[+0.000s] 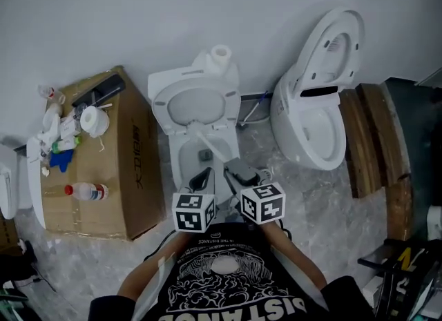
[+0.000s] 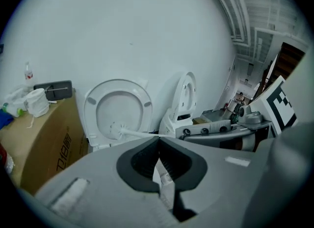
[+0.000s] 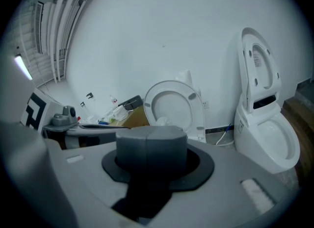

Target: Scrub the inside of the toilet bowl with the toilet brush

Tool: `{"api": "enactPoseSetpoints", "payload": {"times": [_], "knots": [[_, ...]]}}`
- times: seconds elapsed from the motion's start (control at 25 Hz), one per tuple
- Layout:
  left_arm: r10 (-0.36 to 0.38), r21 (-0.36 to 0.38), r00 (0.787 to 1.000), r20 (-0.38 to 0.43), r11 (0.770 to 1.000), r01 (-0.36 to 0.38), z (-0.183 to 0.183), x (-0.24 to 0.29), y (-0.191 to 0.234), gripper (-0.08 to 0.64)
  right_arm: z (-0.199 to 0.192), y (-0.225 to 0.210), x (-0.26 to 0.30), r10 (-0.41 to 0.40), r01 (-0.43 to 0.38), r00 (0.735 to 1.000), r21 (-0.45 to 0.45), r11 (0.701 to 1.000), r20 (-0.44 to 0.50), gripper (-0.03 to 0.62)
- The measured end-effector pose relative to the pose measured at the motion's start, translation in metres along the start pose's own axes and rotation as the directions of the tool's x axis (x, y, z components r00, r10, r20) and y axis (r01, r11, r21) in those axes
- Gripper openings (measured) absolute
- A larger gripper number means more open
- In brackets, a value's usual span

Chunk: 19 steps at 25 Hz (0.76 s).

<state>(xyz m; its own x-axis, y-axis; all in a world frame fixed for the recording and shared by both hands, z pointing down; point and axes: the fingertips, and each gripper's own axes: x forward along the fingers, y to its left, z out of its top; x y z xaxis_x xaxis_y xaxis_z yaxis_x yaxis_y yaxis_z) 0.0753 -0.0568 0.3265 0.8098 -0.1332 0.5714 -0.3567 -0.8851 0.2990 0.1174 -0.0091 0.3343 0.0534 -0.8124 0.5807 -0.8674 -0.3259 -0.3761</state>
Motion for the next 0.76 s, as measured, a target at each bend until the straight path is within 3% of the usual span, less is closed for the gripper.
{"api": "enactPoseSetpoints", "payload": {"times": [0.76], "knots": [[-0.044,0.004,0.998,-0.034,0.999,0.044,-0.017,-0.011,-0.012,-0.008,-0.018,0.006,-0.013,-0.001,0.002,1.0,0.036,0.999,-0.01,0.15]]}}
